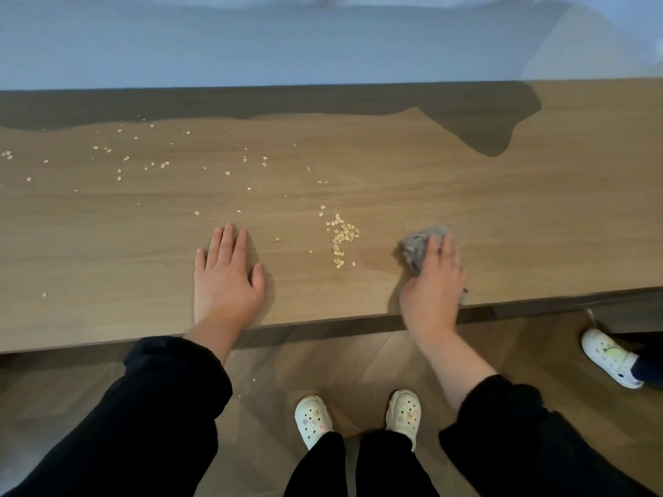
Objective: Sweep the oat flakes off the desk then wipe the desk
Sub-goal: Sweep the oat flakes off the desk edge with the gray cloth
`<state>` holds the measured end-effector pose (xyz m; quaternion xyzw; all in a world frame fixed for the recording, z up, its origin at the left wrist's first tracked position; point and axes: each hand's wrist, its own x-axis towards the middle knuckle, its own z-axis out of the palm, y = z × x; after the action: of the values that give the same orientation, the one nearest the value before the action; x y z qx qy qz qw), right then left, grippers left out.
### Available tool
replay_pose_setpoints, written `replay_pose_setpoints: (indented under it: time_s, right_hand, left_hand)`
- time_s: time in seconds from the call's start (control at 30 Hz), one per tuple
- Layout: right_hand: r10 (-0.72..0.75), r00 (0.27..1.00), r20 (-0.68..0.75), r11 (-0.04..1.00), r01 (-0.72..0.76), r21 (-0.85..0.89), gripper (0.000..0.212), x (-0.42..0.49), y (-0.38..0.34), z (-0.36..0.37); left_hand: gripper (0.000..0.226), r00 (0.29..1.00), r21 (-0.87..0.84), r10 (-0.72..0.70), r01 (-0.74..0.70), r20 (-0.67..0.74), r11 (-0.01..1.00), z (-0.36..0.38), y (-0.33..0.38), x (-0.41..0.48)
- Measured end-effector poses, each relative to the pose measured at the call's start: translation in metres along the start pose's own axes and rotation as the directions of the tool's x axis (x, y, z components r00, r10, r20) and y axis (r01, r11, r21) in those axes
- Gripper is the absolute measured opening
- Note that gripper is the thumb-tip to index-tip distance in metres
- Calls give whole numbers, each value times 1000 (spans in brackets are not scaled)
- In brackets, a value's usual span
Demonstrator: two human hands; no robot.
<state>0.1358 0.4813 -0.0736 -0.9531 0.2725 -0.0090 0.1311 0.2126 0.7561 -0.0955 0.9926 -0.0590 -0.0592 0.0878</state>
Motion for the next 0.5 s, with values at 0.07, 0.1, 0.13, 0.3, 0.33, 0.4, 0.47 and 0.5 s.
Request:
replay_pose_setpoints:
  time_s: [0.07, 0.1, 0.13, 0.3, 0.33, 0.4, 0.47, 0.5]
  right_hand:
    - [-109, 993, 51, 994, 110, -10, 76, -19, -22, 10]
    - [-169, 982, 84, 985, 171, -15, 76, -24, -26, 12]
    - [-226, 967, 120, 973, 230, -20, 75, -25, -25, 10]
    - [-85, 996, 23, 996, 84, 31, 71, 3, 50, -18]
    - [33, 999, -8, 999, -32, 35, 70, 10, 65, -24]
    - [205, 978, -33, 979, -205, 16, 70, 19, 72, -27]
    - [217, 976, -12, 976, -217, -30, 73, 20, 51, -21]
    - [168, 986, 19, 985, -167, -39, 74, 16, 33, -16]
  left_hand:
    - [63, 1000, 5, 3, -3, -1, 1000, -1, 0, 0]
    - [63, 1000, 6, 4, -4, -1, 1000, -1, -1, 0]
    - [63, 1000, 5, 7, -7, -5, 1000, -1, -1, 0]
    - [62, 1000, 7, 17, -16, -12, 1000, -1, 0, -1]
    - [62, 1000, 18, 19, -19, -7, 1000, -1, 1, 0]
    - [61, 1000, 47, 23, -23, 0, 999, -1, 3, -1]
    - [60, 1000, 63, 28, -28, 8, 998, -1, 4, -3]
    - [60, 999, 61, 33, -34, 7, 998, -1, 5, -3]
